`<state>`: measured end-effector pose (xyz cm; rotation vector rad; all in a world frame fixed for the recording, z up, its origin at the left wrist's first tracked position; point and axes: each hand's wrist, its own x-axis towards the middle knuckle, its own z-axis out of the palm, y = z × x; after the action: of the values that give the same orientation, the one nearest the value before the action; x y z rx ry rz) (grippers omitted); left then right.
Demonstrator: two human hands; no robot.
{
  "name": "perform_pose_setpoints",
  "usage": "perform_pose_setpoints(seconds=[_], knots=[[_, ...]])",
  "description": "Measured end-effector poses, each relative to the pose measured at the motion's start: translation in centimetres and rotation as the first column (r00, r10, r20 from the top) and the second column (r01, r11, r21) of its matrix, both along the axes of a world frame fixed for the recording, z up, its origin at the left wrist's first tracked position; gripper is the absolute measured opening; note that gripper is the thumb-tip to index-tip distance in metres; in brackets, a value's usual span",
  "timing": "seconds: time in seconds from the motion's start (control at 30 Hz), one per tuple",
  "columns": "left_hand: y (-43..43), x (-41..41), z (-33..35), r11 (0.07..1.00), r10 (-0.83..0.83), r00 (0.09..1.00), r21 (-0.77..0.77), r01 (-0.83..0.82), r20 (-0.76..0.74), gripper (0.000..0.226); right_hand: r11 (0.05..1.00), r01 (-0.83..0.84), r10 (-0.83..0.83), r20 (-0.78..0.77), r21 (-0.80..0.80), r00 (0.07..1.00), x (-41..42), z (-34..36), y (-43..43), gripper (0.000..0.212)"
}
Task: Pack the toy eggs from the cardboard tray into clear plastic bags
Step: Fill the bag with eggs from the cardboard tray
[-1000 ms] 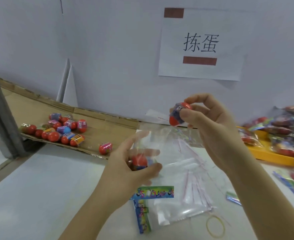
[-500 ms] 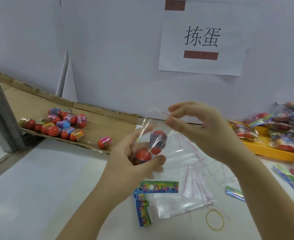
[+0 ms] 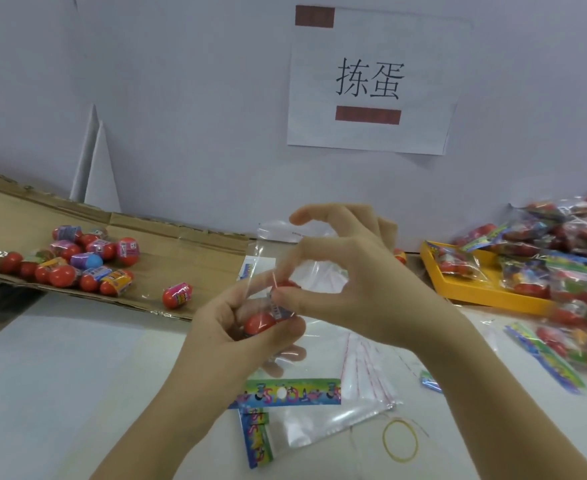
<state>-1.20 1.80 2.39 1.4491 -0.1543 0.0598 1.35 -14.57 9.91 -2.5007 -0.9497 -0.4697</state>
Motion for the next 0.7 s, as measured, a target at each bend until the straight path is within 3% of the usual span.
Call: perform_pose_setpoints(seconds=[0.17,0.47,0.7], knots=[[-0.35,-0.05,-0.08,1.0,-0.008,1.0,-0.013,0.008,-0.009,0.076,0.999,-0.019,0.019,-0.001,0.034,1.0,0.08,0.04,-0.13,0.018],[-0.26,-0.52,0.23,0.997,-0.006,0.999,-0.083,0.009,0.034,0.051,0.992,-0.029,0.041,-0.095,0.123,0.995,0.35,0.66,-0.11,0.051],[-0.48,-0.61,0.4,0.993,0.09,0.992,-0.087,-0.083,0.086,0.065,0.982,0.005,0.022,-0.141,0.191,0.99,0.32,0.6,0.0,0.051]])
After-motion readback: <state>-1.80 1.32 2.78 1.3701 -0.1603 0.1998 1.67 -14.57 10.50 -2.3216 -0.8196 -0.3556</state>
